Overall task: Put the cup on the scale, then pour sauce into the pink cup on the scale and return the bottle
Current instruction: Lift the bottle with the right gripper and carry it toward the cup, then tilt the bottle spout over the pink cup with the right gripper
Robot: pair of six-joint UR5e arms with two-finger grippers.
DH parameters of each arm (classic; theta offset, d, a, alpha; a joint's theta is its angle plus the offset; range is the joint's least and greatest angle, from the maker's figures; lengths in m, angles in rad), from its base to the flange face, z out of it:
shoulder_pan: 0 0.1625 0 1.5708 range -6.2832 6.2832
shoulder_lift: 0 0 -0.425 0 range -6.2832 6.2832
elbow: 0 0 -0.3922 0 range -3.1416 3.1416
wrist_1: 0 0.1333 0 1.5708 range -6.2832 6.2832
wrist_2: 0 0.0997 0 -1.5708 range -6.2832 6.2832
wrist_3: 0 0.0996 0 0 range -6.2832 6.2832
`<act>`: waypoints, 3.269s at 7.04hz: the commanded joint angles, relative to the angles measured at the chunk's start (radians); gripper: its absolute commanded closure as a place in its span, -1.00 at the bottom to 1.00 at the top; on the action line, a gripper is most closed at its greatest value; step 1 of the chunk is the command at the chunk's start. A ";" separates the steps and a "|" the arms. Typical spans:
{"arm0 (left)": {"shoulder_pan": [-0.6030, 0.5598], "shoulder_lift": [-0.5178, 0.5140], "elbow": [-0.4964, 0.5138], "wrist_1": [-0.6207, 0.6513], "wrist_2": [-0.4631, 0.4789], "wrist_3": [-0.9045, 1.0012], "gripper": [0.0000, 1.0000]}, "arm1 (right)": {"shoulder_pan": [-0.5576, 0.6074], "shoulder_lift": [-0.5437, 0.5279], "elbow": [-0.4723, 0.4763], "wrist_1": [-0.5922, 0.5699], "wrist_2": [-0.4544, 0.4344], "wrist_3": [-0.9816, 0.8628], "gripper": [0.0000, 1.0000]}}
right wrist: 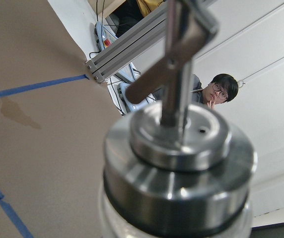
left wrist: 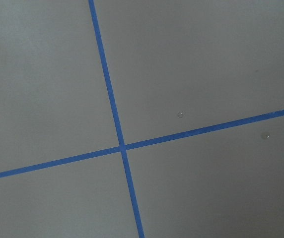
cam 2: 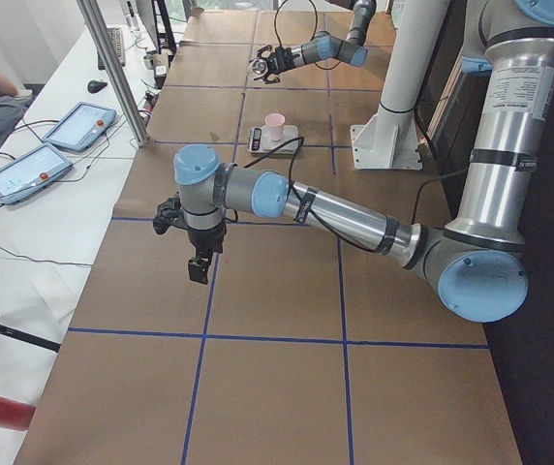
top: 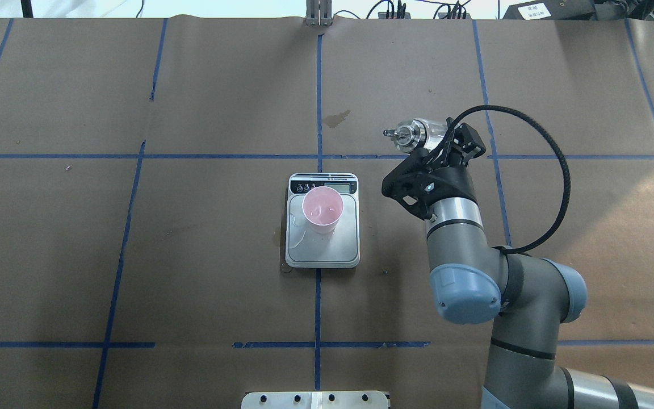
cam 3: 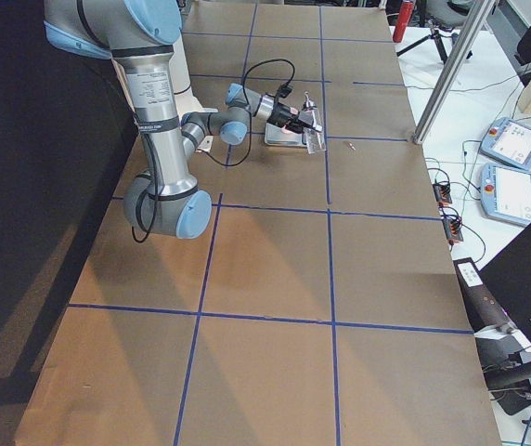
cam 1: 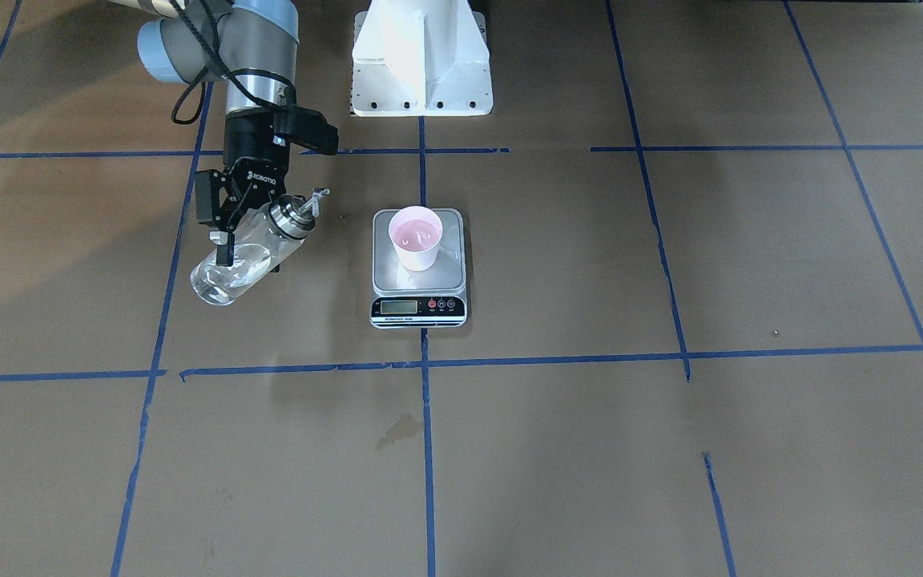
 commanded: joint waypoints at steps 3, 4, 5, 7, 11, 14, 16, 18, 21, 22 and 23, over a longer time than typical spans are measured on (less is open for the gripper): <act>-0.014 0.076 0.088 -0.150 -0.007 0.141 -1.00 | -0.086 0.006 -0.050 -0.161 -0.191 -0.050 1.00; -0.014 0.073 0.096 -0.153 0.000 0.142 -1.00 | -0.086 0.008 -0.051 -0.178 -0.229 -0.104 1.00; -0.014 0.073 0.106 -0.153 0.001 0.142 -1.00 | -0.086 0.012 -0.052 -0.181 -0.248 -0.162 1.00; -0.014 0.071 0.119 -0.155 0.001 0.143 -1.00 | -0.088 0.055 -0.060 -0.211 -0.305 -0.320 1.00; -0.025 0.062 0.145 -0.156 0.001 0.145 -1.00 | -0.094 0.115 -0.122 -0.245 -0.418 -0.563 1.00; -0.025 0.059 0.152 -0.156 0.001 0.145 -1.00 | -0.092 0.124 -0.130 -0.244 -0.454 -0.767 1.00; -0.025 0.058 0.150 -0.156 0.000 0.145 -1.00 | -0.092 0.124 -0.130 -0.241 -0.454 -0.770 1.00; -0.025 0.056 0.147 -0.156 0.000 0.145 -1.00 | -0.097 0.100 -0.130 -0.174 -0.446 -0.717 1.00; -0.033 0.057 0.139 -0.156 -0.003 0.143 -1.00 | -0.100 0.066 -0.159 -0.083 -0.431 -0.591 1.00; -0.034 0.058 0.139 -0.156 -0.004 0.143 -1.00 | -0.100 0.066 -0.158 -0.083 -0.400 -0.531 1.00; -0.039 0.058 0.139 -0.155 -0.005 0.143 -1.00 | -0.100 0.066 -0.158 -0.083 -0.376 -0.444 1.00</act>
